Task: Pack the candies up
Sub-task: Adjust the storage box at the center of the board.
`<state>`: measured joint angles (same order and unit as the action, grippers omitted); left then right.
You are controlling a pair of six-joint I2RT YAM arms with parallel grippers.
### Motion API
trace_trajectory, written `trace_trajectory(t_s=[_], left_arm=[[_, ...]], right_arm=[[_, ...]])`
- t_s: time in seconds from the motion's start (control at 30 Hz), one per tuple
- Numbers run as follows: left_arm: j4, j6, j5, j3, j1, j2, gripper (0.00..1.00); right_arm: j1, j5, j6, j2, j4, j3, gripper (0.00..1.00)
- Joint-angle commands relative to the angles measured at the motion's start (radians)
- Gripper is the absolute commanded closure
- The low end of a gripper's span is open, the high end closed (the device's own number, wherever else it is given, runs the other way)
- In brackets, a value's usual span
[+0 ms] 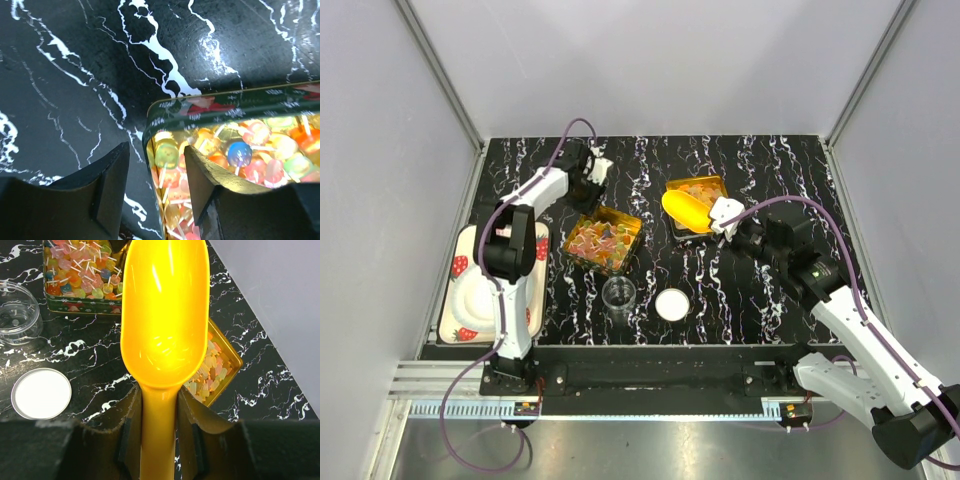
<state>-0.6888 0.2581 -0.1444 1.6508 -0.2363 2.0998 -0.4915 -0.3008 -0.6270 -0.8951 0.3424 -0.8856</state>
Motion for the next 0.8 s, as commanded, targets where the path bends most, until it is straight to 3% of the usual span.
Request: trace_trajectory(t_s=[0.0, 0.3, 0.6, 0.77], left_arm=[[0.009, -0.008, 0.031, 0.055, -0.005, 0.025, 0.49], [0.025, -0.016, 0.059, 0.050, -0.005, 0.043, 0.53], [0.023, -0.031, 0.040, 0.063, -0.005, 0.078, 0.71], [0.018, -0.034, 0.046, 0.056, -0.005, 0.088, 0.75]], right_arm=[[0.004, -0.014, 0.009, 0.001, -0.033, -0.007, 1.00], [0.004, -0.018, 0.009, 0.001, -0.033, -0.004, 1.00], [0.004, -0.020, 0.009, 0.004, -0.031, -0.004, 1.00], [0.004, -0.020, 0.009, 0.004, -0.031, -0.004, 1.00]])
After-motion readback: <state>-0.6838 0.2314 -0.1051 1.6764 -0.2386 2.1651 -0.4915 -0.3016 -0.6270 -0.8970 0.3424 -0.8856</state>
